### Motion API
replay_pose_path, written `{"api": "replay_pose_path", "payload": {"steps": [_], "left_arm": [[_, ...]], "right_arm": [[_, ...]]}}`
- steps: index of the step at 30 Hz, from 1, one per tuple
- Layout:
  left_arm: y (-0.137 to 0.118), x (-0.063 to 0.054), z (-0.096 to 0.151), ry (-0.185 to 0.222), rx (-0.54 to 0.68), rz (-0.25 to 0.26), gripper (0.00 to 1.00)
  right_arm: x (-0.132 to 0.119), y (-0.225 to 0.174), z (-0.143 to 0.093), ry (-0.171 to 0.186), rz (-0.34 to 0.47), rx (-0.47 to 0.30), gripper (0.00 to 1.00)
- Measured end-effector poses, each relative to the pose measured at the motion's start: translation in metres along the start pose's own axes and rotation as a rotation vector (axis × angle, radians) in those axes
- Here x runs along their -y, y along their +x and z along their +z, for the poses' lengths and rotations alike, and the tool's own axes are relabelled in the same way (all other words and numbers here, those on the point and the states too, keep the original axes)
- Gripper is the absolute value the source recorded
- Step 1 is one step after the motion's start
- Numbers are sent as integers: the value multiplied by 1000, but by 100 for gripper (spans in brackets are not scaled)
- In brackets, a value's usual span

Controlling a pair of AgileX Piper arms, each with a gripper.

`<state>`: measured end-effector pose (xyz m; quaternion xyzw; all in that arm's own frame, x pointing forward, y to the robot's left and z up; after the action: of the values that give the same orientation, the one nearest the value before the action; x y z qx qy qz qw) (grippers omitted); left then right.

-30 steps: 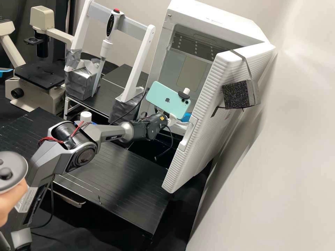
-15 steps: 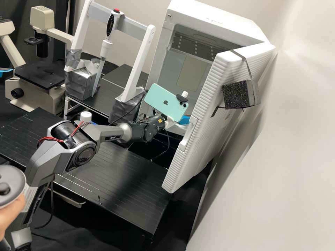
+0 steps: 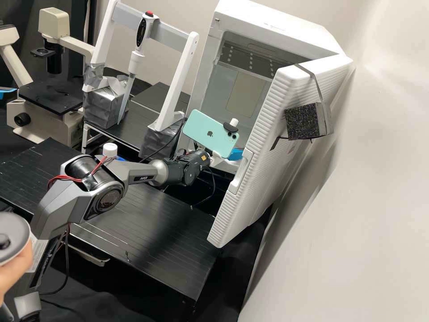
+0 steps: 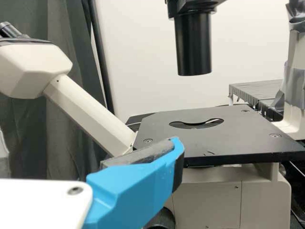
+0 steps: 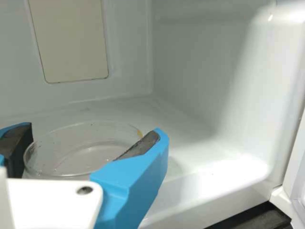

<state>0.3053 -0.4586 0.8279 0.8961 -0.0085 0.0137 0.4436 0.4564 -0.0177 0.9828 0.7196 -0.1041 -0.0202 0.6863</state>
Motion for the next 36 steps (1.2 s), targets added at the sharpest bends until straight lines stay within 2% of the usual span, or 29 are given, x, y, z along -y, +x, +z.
{"api": "replay_pose_path", "payload": {"steps": [13, 15, 17, 21, 26, 36], "left_arm": [[0, 0, 0, 0, 0, 0, 100], [0, 0, 0, 0, 0, 0, 100], [0, 0, 0, 0, 0, 0, 100], [0, 0, 0, 0, 0, 0, 100], [0, 0, 0, 0, 0, 0, 100], [0, 0, 0, 0, 0, 0, 100]], "right_arm": [[-3, -10, -6, -5, 1, -3, 100], [-3, -14, -7, 14, 6, 1, 100], [-6, -18, -9, 25, 17, 0, 100], [-12, -25, -11, 15, 45, -19, 100], [-18, -28, -13, 24, 81, -52, 100], [-8, -31, -1, -8, 68, -14, 100]]}}
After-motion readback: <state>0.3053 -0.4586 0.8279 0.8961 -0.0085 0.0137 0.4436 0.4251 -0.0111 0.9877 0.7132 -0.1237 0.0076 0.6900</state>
